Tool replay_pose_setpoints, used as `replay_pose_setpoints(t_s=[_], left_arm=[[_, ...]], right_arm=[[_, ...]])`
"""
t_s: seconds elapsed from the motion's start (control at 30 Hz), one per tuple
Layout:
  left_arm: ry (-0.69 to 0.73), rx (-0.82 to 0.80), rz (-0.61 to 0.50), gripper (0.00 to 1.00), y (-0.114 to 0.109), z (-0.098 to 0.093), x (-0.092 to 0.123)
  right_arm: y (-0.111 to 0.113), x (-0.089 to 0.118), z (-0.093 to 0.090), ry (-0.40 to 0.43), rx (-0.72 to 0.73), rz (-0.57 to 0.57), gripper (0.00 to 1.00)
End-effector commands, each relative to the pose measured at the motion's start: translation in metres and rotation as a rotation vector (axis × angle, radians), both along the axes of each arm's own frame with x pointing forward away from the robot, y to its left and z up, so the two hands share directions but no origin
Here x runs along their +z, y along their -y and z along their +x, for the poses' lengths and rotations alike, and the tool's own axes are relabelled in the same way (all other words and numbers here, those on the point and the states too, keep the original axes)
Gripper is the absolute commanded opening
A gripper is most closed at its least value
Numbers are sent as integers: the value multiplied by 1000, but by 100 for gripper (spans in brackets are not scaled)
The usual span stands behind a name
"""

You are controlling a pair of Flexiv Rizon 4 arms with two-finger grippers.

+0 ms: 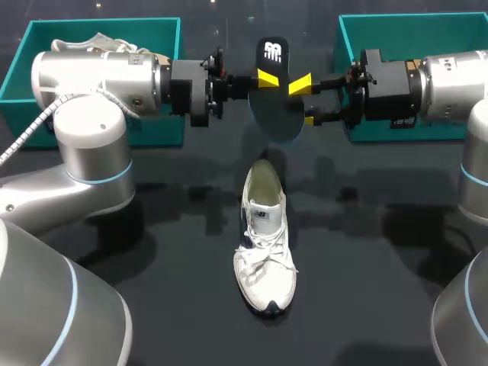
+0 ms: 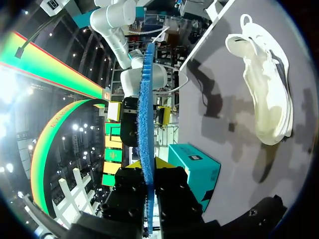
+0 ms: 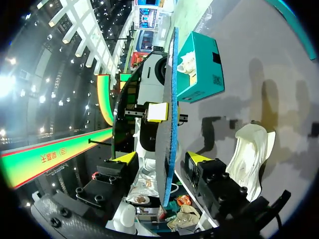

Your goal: Take the shoe out of the shoebox, open the shoe tongue, remove and reinsert the insole, then place the shoe into the shoebox

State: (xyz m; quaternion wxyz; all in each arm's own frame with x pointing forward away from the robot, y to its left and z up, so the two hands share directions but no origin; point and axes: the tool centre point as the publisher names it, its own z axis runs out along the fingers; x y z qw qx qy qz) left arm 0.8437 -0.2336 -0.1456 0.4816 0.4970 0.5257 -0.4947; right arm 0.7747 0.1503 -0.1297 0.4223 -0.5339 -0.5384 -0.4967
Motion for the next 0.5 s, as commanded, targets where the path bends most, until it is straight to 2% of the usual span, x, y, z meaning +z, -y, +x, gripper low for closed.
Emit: replay_pose_setpoints(t_s=[0.03,0.13,0.33,0.5], left_arm=[[7,-7,2,0,3,1,1],[23,-10,4,0,5,-1,1],[55,-12,-7,0,8,-4,3],[66,-12,-13,0,10,-5,3]], right_arm=[[-8,-3,12,-12,37,-2,58],[-12,-4,15,-21,52,0,49],[-14,-6,17,-56,62,0,46],[-17,-7,17,-66,69,6,37]])
